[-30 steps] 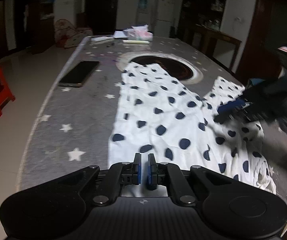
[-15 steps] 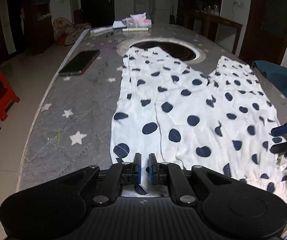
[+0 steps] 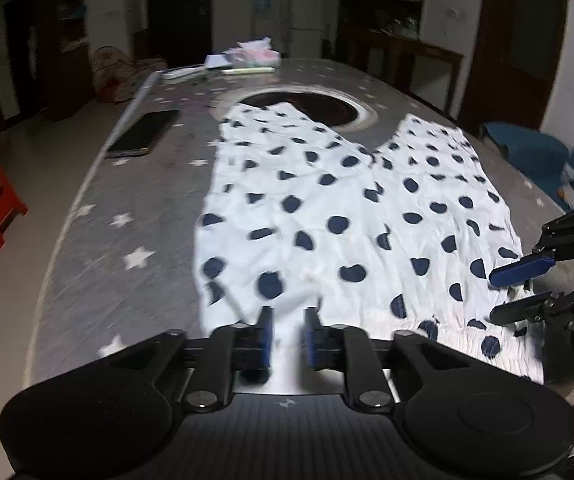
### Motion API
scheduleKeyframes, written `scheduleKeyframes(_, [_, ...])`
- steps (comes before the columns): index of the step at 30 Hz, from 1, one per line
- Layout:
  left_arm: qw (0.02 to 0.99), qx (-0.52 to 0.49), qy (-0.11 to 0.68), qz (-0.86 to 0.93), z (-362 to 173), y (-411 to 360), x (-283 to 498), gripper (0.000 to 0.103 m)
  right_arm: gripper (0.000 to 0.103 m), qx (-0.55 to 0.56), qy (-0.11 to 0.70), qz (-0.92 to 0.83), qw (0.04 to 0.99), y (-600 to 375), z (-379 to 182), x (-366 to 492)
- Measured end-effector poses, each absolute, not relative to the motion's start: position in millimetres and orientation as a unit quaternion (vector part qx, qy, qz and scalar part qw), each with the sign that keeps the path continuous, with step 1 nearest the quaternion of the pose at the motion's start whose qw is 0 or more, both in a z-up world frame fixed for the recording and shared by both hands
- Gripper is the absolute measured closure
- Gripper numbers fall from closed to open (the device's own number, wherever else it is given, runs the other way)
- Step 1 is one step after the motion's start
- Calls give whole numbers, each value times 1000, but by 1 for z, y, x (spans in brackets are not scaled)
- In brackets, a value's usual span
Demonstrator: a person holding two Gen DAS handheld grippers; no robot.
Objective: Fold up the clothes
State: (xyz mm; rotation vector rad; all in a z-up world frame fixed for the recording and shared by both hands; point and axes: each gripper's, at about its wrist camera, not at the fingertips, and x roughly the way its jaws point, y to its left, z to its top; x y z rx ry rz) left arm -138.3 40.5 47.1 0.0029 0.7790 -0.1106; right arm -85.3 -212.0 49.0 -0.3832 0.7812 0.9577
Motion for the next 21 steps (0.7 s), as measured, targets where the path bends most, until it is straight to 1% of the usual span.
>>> scheduleKeyframes(1, [924, -2, 378, -49, 48, 44, -144, 72, 70, -176, 360, 455, 795, -209, 52, -88])
scheduleKeyframes(4, [923, -6, 382, -51, 48, 49, -160, 67, 70, -176, 346, 484, 784, -197, 57, -97])
scheduleKeyframes(10, [914, 5, 402, -48, 34, 48, -176, 66, 71, -211, 326, 509, 769, -158, 42, -116])
scheduleKeyframes(12, [913, 4, 405, -44, 30, 48, -177, 66, 75, -216, 322, 504, 772, -156, 41, -117])
scheduleKeyframes(13, [914, 4, 404, -44, 29, 48, -177, 66, 75, -216, 321, 502, 774, -157, 41, -118])
scheduleKeyframes(15, [915, 11, 401, -44, 29, 47, -177, 66, 86, -217, 318, 498, 777, -157, 42, -119])
scheduleKeyframes(16, [916, 14, 399, -45, 29, 47, -177, 66, 88, -218, 317, 496, 778, -158, 42, -119])
scheduleKeyframes(17, [916, 17, 398, -45, 29, 46, -177, 68, 90, -218, 316, 494, 780, -158, 43, -120])
scheduleKeyframes(18, [917, 20, 396, -45, 30, 46, -177, 70, 98, -219, 315, 492, 782, -159, 43, -120])
scheduleKeyframes(20, [918, 26, 393, -45, 30, 45, -176, 81, 99, -219, 311, 488, 786, -161, 46, -121])
scheduleKeyframes(21, [918, 30, 392, -45, 30, 44, -177, 83, 100, -217, 307, 486, 788, -163, 50, -121])
